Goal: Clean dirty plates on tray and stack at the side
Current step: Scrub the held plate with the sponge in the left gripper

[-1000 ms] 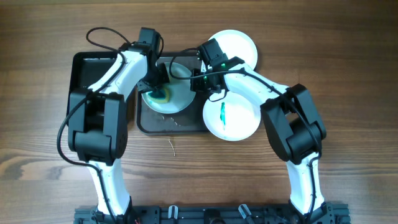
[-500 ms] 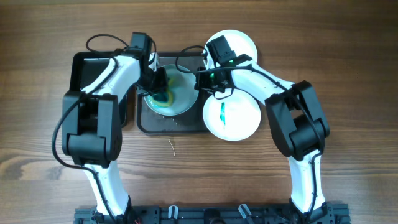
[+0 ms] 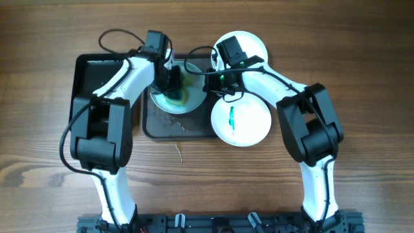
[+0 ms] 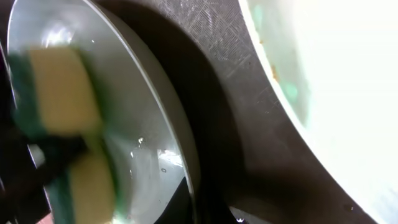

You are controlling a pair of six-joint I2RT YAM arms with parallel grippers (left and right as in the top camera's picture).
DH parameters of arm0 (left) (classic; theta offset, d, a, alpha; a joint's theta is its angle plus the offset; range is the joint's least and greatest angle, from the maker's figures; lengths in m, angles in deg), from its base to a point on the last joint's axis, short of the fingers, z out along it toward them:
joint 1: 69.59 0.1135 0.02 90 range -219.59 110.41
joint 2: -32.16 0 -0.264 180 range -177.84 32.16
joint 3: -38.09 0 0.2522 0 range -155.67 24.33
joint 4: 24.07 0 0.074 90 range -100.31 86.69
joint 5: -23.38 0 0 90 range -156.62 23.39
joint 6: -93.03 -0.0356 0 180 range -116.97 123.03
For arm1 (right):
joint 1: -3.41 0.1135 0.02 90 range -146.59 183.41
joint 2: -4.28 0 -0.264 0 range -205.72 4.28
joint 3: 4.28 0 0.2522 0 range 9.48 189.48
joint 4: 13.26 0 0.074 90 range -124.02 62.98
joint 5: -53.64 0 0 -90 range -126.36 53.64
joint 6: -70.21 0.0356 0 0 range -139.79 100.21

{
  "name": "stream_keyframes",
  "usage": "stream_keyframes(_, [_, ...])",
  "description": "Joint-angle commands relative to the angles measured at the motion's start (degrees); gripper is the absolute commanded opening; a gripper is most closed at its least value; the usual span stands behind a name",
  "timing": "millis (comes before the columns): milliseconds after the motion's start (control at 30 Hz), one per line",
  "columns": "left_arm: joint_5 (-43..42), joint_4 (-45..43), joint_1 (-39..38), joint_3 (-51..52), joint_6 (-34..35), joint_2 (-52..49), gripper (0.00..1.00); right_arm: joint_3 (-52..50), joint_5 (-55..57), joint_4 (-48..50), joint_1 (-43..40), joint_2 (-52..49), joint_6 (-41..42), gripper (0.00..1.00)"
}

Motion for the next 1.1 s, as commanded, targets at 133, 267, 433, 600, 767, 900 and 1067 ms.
stream_keyframes(133, [26.3, 4.0, -2.4, -2.0, 10.3, -2.0, 0.04, -0.9, -0.8, -1.1, 0.5, -2.1, 0.2, 0.04])
stream_keyframes(267, [17.6, 8.2, -4.2, -2.0, 10.6, -2.0, 0.04, -0.9, -0.8, -1.0, 0.5, -2.1, 0.2, 0.04])
stream_keyframes(433, [-12.2, 8.4, -4.7, -2.0, 0.1, -2.0, 0.04, -0.9, -0.9, -1.0, 0.5, -2.1, 0.2, 0.04])
stream_keyframes(600, [-18.8, 5.7, -4.3, -2.0, -2.1, -2.0, 0.04, -0.9, -0.9, -1.1, 0.5, -2.1, 0.2, 0.04])
stream_keyframes(767, [-3.9, 1.2, -2.6, -2.0, 3.2, -2.0, 0.04, -0.9, -0.9, -1.4, 0.5, -2.1, 0.1, 0.04])
stream_keyframes(900, [15.8, -0.7, -1.2, -2.0, 8.9, -2.0, 0.04, -0.9, -0.8, -1.4, 0.5, -2.1, 0.2, 0.04])
stream_keyframes(1067, [31.1, 4.2, -1.0, -2.0, 12.9, -2.0, 0.04, -0.9, -0.6, -1.4, 0.5, -2.1, 0.2, 0.04])
